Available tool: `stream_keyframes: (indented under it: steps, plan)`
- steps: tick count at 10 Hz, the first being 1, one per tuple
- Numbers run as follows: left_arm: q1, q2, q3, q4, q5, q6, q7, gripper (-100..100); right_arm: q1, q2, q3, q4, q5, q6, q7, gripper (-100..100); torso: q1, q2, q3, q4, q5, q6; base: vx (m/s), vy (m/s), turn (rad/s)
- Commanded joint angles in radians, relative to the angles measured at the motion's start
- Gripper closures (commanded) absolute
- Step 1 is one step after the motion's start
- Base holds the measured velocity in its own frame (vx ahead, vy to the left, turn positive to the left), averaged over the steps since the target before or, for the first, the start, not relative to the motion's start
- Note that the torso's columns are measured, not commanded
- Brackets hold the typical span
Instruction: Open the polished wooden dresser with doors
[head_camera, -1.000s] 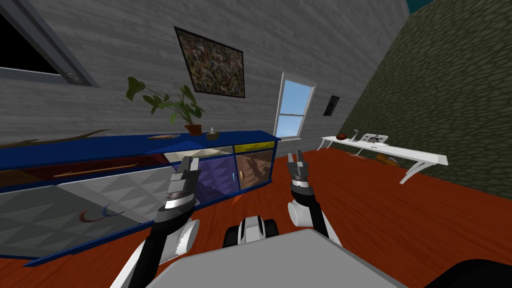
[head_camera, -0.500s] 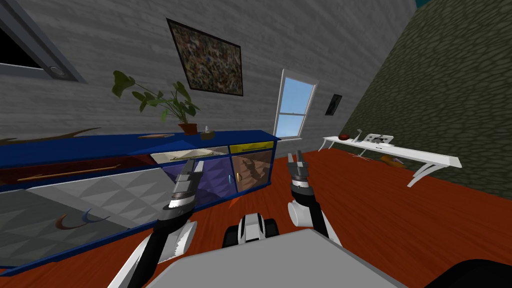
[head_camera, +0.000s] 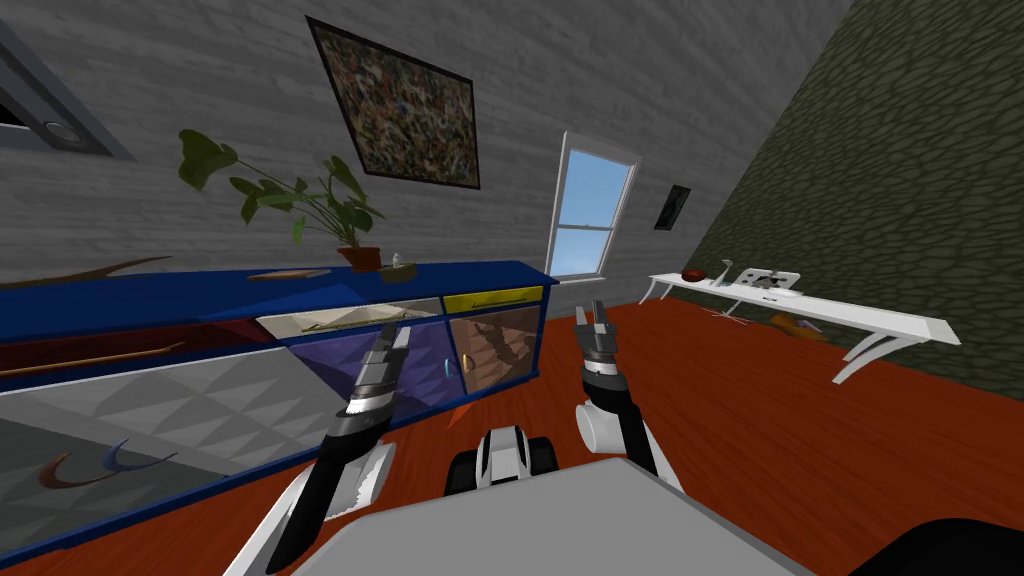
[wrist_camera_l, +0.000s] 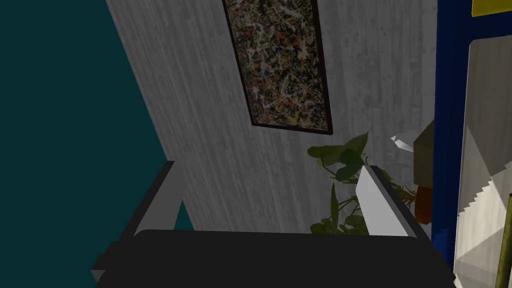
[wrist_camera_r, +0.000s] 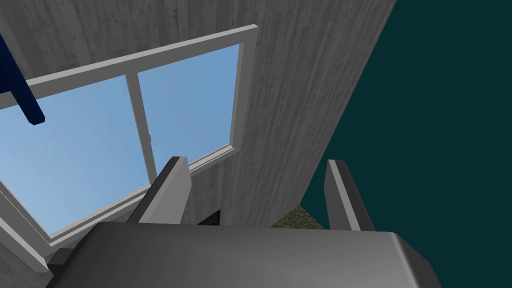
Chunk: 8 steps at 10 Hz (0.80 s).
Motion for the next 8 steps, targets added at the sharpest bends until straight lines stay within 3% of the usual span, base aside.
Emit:
stream_keyframes:
  steps: [1, 8]
  plan:
    - [-0.009, -0.002, 0.005, 0.061, 0.002, -0.023, -0.008, -100, 0.0, 0.0, 0.0, 0.0, 0.0, 0.0, 0.0, 0, 0.001, 0.001, 0.001, 0.0, 0.0, 0.0, 0.091, -0.095, 0.018]
    - [-0.039, 0.018, 0.022, 0.215, 0.008, -0.063, -0.027, -100, 0.0, 0.0, 0.0, 0.0, 0.0, 0.0, 0.0, 0, -0.001, -0.001, 0.0, 0.0, 0.0, 0.0, 0.111, -0.116, 0.018]
